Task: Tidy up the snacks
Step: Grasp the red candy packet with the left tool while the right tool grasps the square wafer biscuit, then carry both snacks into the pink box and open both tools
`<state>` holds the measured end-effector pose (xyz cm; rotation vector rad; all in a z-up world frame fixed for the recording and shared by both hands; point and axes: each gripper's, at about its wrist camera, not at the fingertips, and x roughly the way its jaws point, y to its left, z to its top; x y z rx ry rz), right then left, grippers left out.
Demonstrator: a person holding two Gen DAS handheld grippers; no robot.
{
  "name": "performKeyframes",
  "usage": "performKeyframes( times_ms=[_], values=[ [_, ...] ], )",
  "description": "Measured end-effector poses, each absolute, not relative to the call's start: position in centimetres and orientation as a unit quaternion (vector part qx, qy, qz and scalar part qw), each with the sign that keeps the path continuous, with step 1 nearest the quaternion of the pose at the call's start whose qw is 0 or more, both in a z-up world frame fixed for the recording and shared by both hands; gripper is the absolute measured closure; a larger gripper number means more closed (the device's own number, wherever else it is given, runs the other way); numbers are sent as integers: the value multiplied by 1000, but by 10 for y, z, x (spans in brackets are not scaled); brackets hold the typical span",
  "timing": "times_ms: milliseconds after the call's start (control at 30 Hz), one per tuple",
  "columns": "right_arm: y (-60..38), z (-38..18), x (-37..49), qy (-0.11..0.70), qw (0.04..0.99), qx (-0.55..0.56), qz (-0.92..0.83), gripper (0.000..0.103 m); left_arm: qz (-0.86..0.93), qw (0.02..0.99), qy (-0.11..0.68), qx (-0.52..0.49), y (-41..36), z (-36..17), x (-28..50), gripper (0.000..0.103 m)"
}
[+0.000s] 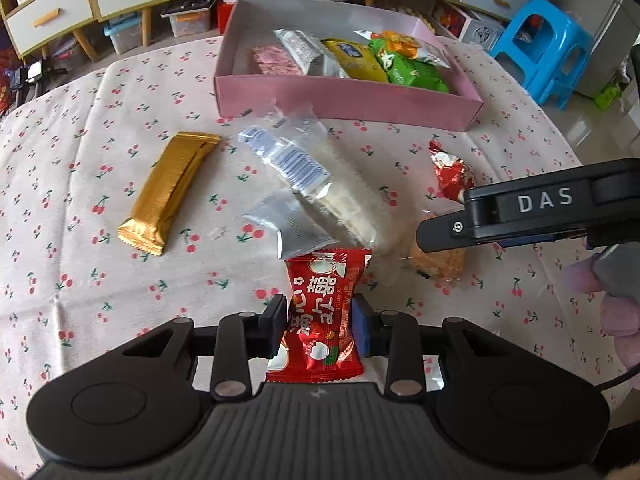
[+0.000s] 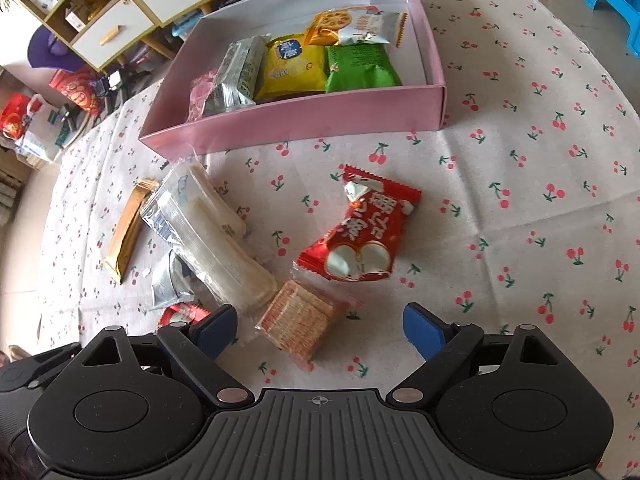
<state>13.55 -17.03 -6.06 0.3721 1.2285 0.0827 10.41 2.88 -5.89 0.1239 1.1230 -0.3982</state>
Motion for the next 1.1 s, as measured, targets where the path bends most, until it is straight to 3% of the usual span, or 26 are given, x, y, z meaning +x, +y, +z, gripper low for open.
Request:
performKeyframes(
  times_ms=[500,833,1100],
  values=[
    [-151,-68,129,569,812,125,31,29,-178,825,534,51,40,-59,101,72],
    [-159,-64,122,574,804,142,65,64,-174,820,540,69,36,-67,100,71],
    [-172,-63,119,578,797,163,66,66,-176,817,544,73,37,-70,100,70]
  ],
)
